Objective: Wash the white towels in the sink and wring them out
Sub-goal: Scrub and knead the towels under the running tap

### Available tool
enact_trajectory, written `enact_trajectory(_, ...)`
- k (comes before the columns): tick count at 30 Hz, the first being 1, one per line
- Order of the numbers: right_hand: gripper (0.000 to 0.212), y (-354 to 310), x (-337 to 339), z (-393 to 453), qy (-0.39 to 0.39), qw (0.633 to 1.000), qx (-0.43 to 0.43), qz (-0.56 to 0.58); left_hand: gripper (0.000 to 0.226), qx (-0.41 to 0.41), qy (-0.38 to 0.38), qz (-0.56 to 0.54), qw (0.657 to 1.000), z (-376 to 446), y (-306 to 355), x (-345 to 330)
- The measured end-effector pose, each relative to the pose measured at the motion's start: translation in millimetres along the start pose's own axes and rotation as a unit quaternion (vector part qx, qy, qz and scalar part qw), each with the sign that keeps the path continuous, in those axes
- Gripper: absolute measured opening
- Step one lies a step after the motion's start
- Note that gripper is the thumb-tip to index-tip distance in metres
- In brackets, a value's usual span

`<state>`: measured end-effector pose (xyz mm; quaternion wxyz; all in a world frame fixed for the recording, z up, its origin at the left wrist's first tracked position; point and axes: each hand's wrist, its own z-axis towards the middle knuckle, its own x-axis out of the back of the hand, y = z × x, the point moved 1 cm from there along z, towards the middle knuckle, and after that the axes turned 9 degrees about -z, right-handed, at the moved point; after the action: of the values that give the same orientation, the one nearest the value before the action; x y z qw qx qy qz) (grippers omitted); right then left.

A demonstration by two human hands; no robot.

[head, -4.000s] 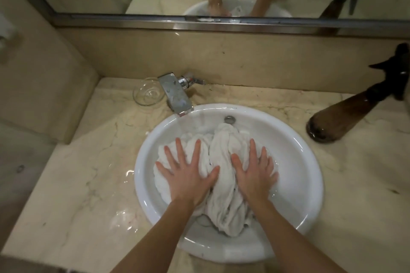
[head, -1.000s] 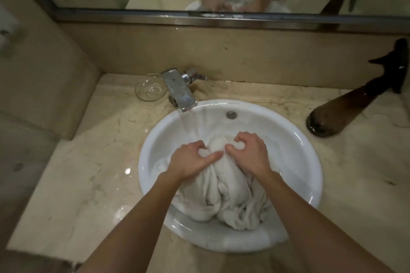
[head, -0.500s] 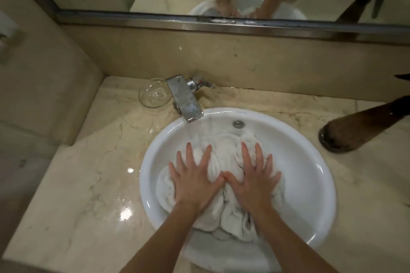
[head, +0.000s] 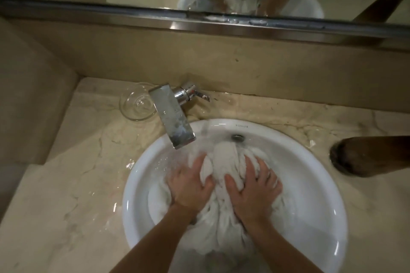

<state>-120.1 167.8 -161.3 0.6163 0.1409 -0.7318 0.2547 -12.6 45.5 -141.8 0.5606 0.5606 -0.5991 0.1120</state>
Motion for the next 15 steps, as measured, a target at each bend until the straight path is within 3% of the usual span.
enact_trajectory(5, 0.074, -3, 4, -4, 0.013, 1.000, -0.010, 0.027, 0.081, 0.009, -0.019, 0.015, 1.000, -3, 6, 12)
enact_trajectory(9, 0.079, -1, 8, -8, -0.019, 0.999, -0.013, 0.025, 0.070, 0.040, -0.032, -0.006, 0.999, -11, 21, 31)
enact_trajectory(12, 0.106, 7, 17, -15, -0.077, 0.996, 0.017, 0.051, 0.104, 0.127, -0.069, -0.084, 0.986, -10, 12, 41)
enact_trajectory(15, 0.139, 14, 26, -38, -0.160, 0.985, 0.012, 0.069, 0.093, 0.156, -0.115, -0.103, 0.976, -22, 4, 50)
